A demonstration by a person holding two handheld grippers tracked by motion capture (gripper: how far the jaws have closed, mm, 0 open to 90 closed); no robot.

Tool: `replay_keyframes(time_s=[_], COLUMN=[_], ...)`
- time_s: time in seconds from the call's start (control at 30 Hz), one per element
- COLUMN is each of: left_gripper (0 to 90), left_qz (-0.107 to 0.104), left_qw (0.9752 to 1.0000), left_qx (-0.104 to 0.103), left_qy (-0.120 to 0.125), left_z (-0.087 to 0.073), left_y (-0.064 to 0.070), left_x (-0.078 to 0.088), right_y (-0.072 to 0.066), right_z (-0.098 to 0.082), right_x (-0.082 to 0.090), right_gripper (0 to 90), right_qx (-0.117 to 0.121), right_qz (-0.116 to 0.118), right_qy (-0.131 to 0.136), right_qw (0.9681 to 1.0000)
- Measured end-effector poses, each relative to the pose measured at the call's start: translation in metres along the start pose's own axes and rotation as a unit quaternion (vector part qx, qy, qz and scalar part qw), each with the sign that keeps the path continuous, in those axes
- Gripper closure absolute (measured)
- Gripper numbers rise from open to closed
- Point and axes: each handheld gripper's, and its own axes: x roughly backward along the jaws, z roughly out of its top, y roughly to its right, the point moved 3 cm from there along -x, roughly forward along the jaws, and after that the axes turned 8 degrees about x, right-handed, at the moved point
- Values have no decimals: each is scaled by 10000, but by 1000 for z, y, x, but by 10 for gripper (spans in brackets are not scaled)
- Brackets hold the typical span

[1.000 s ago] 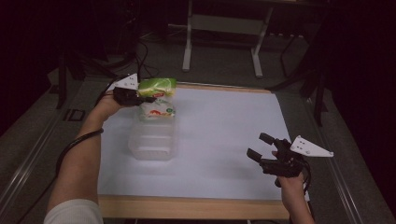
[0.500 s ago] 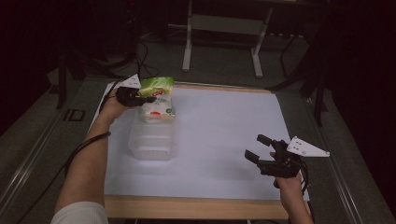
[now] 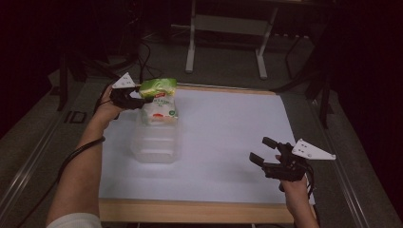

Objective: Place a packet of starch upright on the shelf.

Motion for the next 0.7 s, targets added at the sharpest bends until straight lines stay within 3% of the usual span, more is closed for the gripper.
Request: replay_keyframes(time_s=[0.23,0.37,0.4,0.43,0.53,0.7], left_gripper=[302,160,136,95,19,19], left_qz=[-135,-89,-97,-157,-301,-398], left_qw=[9994,9959,9942,9935,9918,9916], left_qx=[276,868,1060,1125,1221,1212], left_qy=[139,247,153,79,-213,-213], left_z=[-11,-14,-15,-17,-21,-23], left_y=[9,11,12,13,19,31], left_x=[23,32,34,35,39,47], right_y=[1,1,1,2,3,2], right_z=[0,0,0,0,-1,-4], right_x=[-2,-4,-4,-4,-5,-7], right_gripper=[148,144,145,143,143,143], right_qx=[-75,-80,-82,-86,-118,-117], right_qz=[-68,-87,-82,-92,-94,-77], right_qy=[-47,-66,-58,-69,-104,-160], right_qw=[9999,9999,9999,9999,9998,9998])
